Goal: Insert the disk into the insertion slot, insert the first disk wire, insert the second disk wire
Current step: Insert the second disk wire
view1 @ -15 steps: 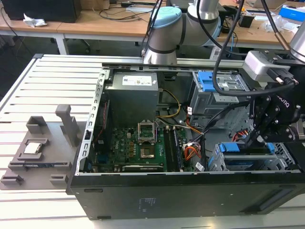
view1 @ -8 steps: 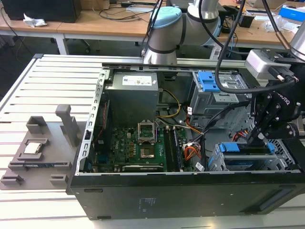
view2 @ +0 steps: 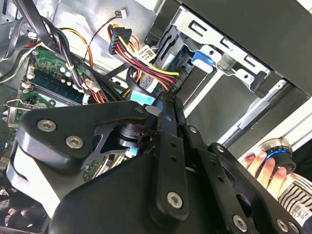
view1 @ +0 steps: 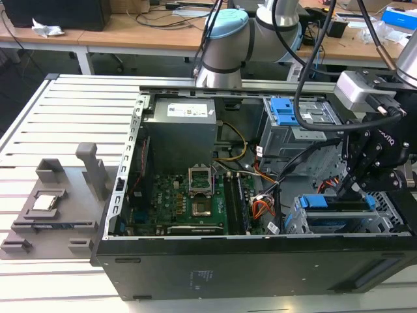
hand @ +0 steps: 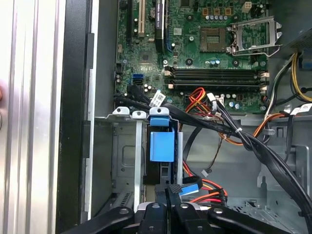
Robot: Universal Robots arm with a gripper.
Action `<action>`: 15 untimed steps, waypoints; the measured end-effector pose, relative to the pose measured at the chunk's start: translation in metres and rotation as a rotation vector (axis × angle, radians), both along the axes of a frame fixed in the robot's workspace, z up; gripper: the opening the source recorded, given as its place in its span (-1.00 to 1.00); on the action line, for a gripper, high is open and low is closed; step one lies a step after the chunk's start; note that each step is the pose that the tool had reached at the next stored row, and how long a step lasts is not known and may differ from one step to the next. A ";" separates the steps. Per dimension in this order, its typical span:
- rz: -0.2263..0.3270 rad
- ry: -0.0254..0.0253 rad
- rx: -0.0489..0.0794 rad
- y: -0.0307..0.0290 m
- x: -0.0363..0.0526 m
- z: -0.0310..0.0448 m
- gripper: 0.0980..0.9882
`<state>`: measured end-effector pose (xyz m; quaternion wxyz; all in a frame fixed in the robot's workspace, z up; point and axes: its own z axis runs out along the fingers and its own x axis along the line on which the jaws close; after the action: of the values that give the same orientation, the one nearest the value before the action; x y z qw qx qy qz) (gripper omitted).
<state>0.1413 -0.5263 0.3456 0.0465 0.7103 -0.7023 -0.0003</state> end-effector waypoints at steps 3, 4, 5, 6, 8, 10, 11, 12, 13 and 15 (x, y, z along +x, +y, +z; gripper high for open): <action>0.000 0.0000 0.007 0.0000 0.0000 0.0000 -0.89; 0.000 0.0001 0.008 0.0000 0.0000 -0.0004 -0.89; 0.000 0.0001 0.009 -0.0001 0.0001 -0.0007 -0.89; 0.000 0.0001 0.009 -0.0003 0.0004 -0.0011 -0.89; 0.000 0.0002 0.009 -0.0010 0.0008 -0.0015 -0.89; 0.000 0.0004 0.009 -0.0015 0.0014 -0.0021 -0.89; 0.000 0.0004 0.009 -0.0016 0.0014 -0.0024 -0.89; 0.000 0.0005 0.010 -0.0018 0.0015 -0.0027 -0.89; 0.000 0.0005 0.010 -0.0020 0.0015 -0.0030 -0.89; 0.000 0.0004 0.012 -0.0027 0.0015 -0.0032 -0.89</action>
<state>0.1428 -0.5290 0.3423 0.0423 0.7105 -0.7024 -0.0047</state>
